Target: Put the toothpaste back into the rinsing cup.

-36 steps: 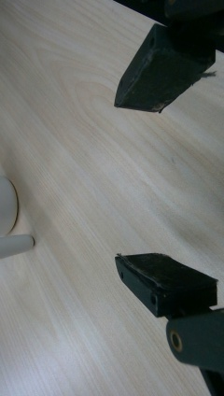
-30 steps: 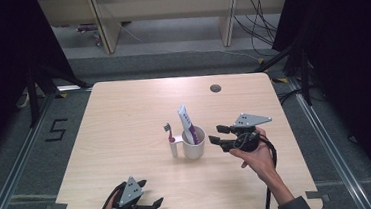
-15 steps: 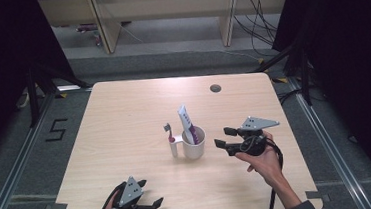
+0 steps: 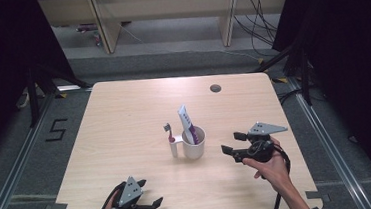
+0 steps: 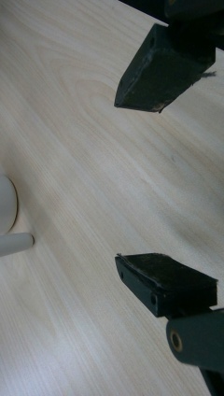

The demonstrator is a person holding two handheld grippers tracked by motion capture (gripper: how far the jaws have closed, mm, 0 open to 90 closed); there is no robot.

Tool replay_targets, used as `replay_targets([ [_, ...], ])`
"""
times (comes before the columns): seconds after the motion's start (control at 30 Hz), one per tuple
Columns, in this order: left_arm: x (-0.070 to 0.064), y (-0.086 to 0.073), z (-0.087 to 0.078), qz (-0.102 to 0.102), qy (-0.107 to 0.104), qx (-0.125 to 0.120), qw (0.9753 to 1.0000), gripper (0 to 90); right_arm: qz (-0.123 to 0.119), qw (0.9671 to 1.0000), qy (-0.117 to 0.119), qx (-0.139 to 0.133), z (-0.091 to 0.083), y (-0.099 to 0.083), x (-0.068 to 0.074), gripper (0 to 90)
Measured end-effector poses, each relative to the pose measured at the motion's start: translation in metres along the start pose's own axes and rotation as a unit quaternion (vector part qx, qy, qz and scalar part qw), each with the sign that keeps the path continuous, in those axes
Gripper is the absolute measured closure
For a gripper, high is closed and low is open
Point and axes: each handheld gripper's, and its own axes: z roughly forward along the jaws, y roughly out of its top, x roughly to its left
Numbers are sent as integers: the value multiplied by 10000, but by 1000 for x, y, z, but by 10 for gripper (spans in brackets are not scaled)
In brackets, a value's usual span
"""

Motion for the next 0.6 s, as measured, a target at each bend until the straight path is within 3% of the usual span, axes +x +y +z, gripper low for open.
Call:
replay_targets([
  [0.07,0,0,0,-28,45,-40,10000,193,13,10000,35,3,-1,-3,1,252],
  [0.1,0,0,0,-4,39,-54,10000,193,-90,10000,7,-12,-2,-5,0,251],
  [0.17,0,-1,0,-81,24,-83,9999,193,66,10000,38,56,-3,-8,3,249],
  [0.2,1,-1,-1,-39,37,-28,10000,193,-110,9999,-18,27,-4,-8,1,247],
  [0.23,1,-1,-2,-27,39,1,10000,193,69,9999,46,63,-4,-10,3,244],
  [0.27,1,-1,-2,-21,25,-19,10000,193,-112,9999,-26,87,-5,-11,1,243],
  [0.33,2,0,-2,0,47,-71,10000,193,35,9999,16,119,-6,-14,3,242],
  [0.37,0,-1,-1,-149,23,-157,9998,193,-55,10000,-29,64,-6,-15,3,241],
  [0.4,0,-1,-1,-142,21,-148,9998,193,30,9999,28,141,-6,-16,3,239],
  [0.43,0,-1,-2,-137,39,-112,9998,193,-139,9998,-20,119,-6,-17,1,238],
  [0.57,1,-2,-3,-111,45,-116,9999,193,-30,9998,-19,180,-7,-21,3,230],
  [0.6,1,-2,-3,-113,58,-126,9998,192,-182,9997,-40,184,-7,-22,2,229],
])
